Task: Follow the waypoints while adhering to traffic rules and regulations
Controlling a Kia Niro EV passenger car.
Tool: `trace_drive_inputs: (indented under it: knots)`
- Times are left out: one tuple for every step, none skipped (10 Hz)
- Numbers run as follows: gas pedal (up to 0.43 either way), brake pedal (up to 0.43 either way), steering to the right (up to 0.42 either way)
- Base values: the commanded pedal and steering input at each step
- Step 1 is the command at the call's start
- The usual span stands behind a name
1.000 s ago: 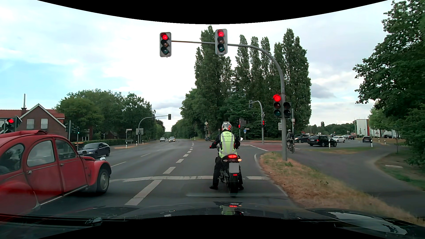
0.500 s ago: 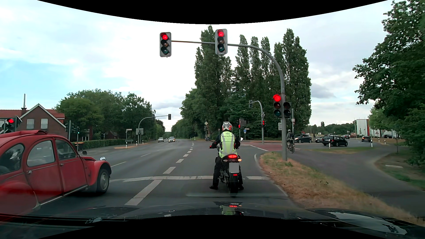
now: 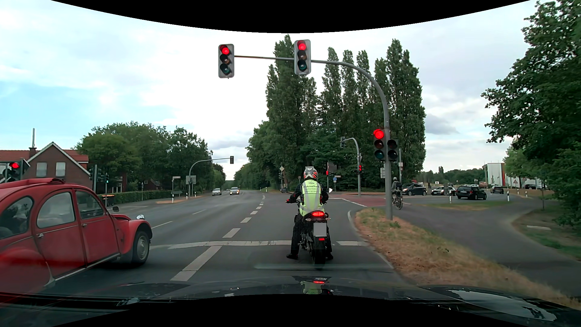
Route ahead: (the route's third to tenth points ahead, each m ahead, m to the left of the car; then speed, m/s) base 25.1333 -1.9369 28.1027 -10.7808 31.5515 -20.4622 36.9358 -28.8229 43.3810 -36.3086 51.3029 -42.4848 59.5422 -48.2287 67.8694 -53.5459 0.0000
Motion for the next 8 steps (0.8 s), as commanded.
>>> trace_drive_inputs:
  knots:
    - [0.000, 0.000, -0.014]
    - [0.000, 0.000, -0.013]
    - [0.000, 0.000, -0.013]
    - [0.000, 0.000, -0.013]
    - [0.000, 0.000, -0.014]
    - [0.000, 0.000, -0.013]
    - [0.000, 0.000, -0.013]
    - [0.000, 0.000, -0.013]
